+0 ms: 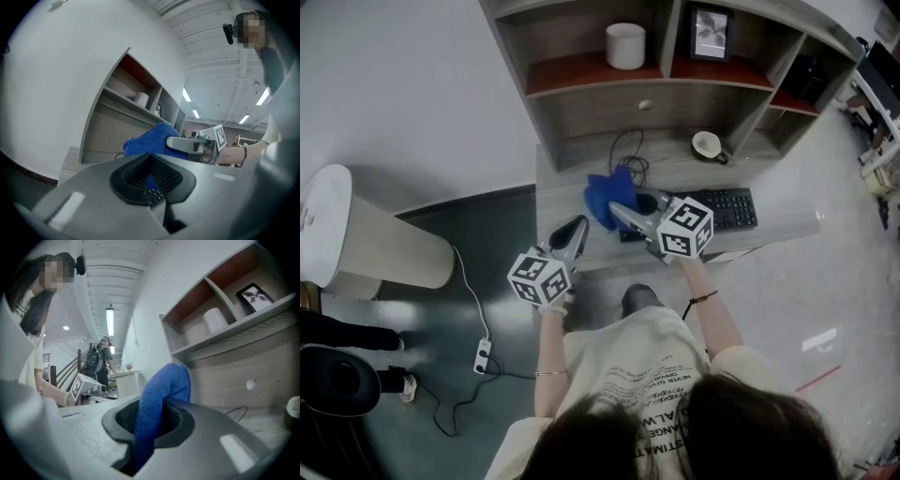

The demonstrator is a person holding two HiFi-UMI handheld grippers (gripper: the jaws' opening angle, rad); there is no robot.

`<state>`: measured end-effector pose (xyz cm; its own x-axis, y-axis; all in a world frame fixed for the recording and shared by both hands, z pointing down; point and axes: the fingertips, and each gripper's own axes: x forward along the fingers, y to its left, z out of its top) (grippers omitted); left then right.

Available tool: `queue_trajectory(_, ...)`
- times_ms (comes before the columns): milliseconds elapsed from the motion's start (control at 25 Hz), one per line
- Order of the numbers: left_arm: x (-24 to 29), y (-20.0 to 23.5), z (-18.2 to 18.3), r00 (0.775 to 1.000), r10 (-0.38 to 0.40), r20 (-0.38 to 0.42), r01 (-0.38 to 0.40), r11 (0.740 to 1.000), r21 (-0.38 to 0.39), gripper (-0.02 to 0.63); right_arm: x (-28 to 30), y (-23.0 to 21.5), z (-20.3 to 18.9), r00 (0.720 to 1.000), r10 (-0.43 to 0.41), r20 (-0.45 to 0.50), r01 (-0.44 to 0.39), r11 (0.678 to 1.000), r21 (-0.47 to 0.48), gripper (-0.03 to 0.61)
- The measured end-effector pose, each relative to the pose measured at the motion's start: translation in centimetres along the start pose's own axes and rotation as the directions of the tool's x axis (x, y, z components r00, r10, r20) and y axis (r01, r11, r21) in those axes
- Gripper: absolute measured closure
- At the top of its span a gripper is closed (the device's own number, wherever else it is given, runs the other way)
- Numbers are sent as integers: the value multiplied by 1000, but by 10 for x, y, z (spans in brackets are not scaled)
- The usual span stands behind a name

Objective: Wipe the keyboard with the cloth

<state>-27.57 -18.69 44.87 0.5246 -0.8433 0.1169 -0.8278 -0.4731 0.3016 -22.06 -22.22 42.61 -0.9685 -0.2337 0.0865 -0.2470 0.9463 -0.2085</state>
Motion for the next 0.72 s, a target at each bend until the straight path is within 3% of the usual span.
queue_trajectory(720,11,-11,5,1000,-14,6,14,999,40,617,-19,-9,4,998,-21,57,21,1000,5,526)
